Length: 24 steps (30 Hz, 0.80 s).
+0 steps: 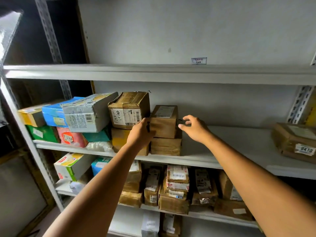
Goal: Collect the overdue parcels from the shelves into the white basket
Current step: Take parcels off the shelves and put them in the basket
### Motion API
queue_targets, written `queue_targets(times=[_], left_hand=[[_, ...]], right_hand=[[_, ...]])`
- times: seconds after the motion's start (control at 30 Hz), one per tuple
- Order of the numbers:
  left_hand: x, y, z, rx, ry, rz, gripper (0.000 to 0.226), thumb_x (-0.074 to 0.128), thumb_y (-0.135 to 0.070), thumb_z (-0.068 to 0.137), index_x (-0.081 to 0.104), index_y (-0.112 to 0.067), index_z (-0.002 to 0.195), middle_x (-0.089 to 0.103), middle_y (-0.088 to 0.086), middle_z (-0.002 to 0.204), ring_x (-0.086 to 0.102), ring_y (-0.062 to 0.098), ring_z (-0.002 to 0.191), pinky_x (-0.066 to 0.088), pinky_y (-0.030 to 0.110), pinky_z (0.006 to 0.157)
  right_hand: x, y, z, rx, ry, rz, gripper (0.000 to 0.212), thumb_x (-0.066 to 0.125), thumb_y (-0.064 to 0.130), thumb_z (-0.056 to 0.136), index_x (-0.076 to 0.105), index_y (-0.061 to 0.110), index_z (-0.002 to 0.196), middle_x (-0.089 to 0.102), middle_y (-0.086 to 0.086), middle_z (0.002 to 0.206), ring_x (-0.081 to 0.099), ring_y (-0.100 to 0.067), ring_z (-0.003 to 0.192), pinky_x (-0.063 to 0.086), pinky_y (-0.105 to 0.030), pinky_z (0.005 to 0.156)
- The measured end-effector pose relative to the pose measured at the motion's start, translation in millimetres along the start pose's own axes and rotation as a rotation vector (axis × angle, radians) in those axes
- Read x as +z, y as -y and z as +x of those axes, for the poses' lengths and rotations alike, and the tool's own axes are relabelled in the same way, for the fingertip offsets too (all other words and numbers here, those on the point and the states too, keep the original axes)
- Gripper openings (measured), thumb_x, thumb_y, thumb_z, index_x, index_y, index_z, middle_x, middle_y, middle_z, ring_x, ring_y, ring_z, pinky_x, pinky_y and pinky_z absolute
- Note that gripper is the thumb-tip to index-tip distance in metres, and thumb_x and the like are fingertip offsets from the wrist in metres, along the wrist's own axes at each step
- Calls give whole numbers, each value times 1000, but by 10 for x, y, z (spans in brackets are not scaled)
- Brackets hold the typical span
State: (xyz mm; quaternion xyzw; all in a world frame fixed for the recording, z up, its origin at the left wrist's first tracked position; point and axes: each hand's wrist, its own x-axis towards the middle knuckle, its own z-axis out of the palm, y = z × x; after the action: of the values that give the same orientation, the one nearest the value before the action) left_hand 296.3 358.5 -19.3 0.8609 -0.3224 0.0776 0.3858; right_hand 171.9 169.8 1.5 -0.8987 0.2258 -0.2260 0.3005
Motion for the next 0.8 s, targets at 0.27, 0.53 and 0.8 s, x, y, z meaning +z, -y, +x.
queue_targets(times=[0.27,0.53,0.8], left_hand=[[88,37,72,-2,-39,-63,62,74,-19,85,46,-26,140,63,4,126,65,21,104,57,41,89],[146,34,165,8,36,-162,74,77,-6,82,44,-25,145,61,4,132,67,20,103,60,41,86],[337,-6,231,15,-5,-267,70,79,-7,81,49,-16,143,61,5,122,66,21,105,62,41,81]], right_hand=[[188,-37,213,-5,25,73,53,68,39,89,51,21,136,54,-7,138,52,-24,125,42,-31,96],[207,-94,267,-2,-16,145,56,75,27,85,52,16,135,55,-7,137,50,-23,126,37,-24,91],[79,-315,208,-25,-83,196,51,81,19,78,60,19,124,62,1,118,57,-15,111,38,-23,85]])
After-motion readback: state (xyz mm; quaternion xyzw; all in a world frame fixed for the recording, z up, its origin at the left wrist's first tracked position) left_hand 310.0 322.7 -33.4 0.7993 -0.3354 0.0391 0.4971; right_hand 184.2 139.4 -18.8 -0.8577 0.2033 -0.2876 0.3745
